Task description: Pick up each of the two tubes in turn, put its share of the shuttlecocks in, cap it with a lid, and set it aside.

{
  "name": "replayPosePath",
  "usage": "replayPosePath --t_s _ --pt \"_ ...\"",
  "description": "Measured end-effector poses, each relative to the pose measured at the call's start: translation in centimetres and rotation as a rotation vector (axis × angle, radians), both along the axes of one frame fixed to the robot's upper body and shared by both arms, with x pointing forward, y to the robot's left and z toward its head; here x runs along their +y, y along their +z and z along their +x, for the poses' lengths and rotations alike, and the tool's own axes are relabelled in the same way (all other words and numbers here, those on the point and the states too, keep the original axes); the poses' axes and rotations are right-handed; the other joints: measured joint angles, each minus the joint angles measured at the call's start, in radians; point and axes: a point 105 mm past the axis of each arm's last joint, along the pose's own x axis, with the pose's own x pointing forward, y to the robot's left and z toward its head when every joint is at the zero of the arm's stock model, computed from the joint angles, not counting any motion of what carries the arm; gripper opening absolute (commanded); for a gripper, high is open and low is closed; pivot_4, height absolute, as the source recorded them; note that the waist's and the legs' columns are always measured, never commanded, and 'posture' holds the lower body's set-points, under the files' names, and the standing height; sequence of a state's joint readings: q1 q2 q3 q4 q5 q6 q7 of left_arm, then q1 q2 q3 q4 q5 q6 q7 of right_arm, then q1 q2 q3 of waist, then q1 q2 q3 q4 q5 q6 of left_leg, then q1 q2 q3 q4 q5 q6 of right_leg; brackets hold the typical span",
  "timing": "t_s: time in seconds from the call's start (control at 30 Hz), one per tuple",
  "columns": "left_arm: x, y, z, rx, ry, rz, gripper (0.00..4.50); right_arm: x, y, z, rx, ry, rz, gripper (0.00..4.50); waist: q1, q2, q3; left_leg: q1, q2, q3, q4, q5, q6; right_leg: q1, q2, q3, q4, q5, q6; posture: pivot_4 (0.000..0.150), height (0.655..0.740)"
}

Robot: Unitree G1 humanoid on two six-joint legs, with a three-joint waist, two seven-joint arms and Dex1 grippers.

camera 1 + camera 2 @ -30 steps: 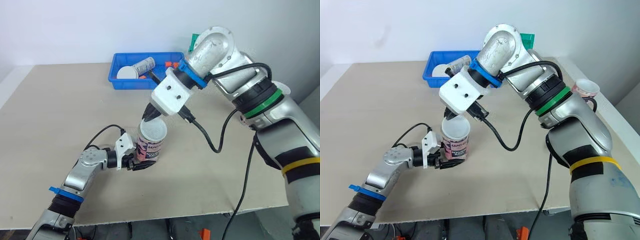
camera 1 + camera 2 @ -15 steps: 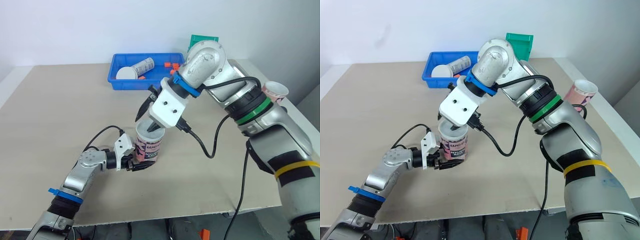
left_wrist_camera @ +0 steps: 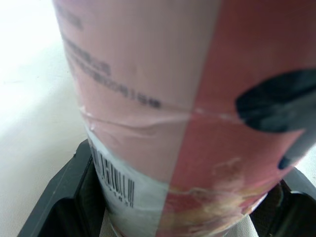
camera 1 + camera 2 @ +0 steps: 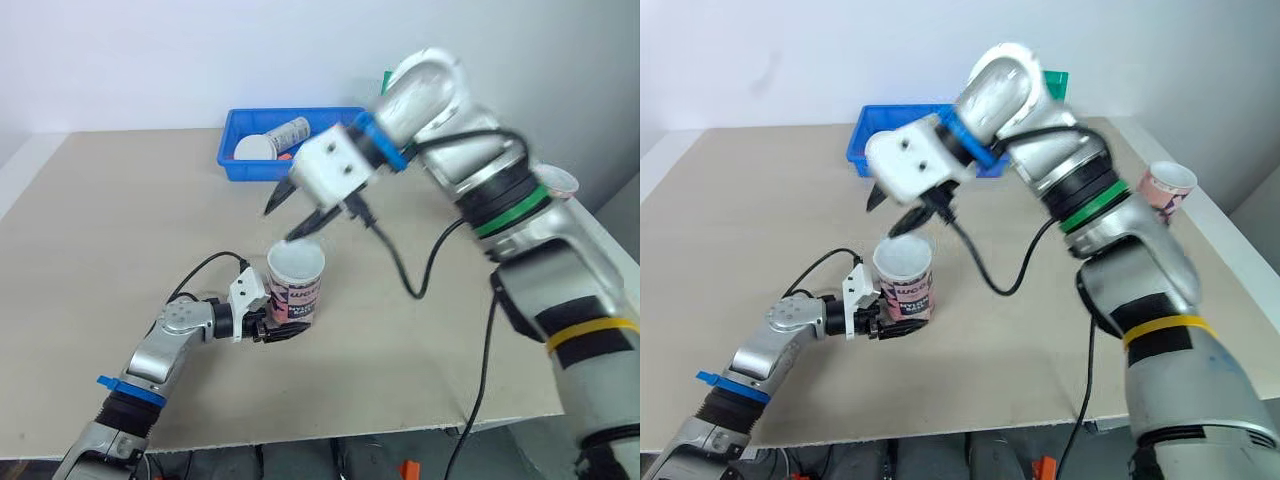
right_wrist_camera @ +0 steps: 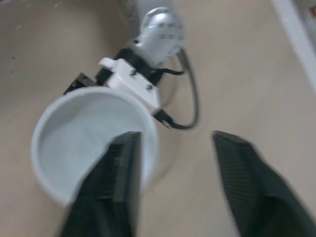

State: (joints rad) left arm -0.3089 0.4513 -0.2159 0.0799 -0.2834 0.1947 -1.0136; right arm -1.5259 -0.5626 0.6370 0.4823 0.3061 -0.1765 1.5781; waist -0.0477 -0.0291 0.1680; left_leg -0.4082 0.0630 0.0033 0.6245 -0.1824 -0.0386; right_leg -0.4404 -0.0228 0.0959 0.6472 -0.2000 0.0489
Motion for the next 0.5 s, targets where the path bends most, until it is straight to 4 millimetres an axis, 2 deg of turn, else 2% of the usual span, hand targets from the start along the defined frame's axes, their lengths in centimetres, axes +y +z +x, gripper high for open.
replayPosePath --t_s 0.03,0.1,0.3,0.37,0.4,0.5 --pt "0.0 0.0 0.0 0.0 -0.001 0.0 3.32 -0.4 0.2 0.0 0.002 -0.007 -0.001 0.52 0.0 0.0 0.0 0.0 0.0 0.0 0.0 0.0 0.0 0.0 0.0 0.0 0.0 0.0 0.0 0.15 0.7037" --pt "0.2 0.2 0.1 -0.005 0.002 -0.001 3.32 -1.0 -0.3 -0.3 0.04 -0.008 -0.025 0.13 0.0 0.001 0.0 0.001 0.0 0.0 -0.001 0.0 0.0 0.0 0.0 0.0 0.0 0.0 0.0 0.15 0.7037" --pt "0.1 0.1 0.2 -0.002 0.001 0.001 3.32 -0.6 -2.5 -1.3 0.089 0.047 -0.09 0.13 -0.001 0.002 0.0 0.001 0.0 0.0 0.001 0.0 0.0 0.0 0.0 0.0 0.0 0.0 0.0 0.15 0.7037" --pt "0.1 0.1 0.2 -0.002 0.0 0.001 3.32 -0.5 -3.5 -1.2 0.097 0.045 -0.113 0.13 0.0 0.002 0.0 0.001 0.0 0.0 0.001 0.0 0.0 0.0 0.0 0.001 0.0 0.0 0.0 0.15 0.7037" --pt "0.1 0.1 0.2 -0.001 -0.001 0.001 3.32 -0.4 -5.0 -1.2 0.109 0.045 -0.157 0.13 0.0 0.002 0.0 0.0 0.0 0.0 0.0 0.0 0.0 0.0 0.0 0.0 0.0 0.0 0.0 0.15 0.7037" --pt "0.1 0.1 0.2 0.0 -0.001 0.0 3.32 0.2 -5.9 -1.2 0.09 0.064 -0.184 0.13 0.0 0.002 -0.001 0.001 0.0 0.0 0.0 0.0 0.0 0.0 0.0 0.0 0.001 0.0 0.0 0.15 0.7037"
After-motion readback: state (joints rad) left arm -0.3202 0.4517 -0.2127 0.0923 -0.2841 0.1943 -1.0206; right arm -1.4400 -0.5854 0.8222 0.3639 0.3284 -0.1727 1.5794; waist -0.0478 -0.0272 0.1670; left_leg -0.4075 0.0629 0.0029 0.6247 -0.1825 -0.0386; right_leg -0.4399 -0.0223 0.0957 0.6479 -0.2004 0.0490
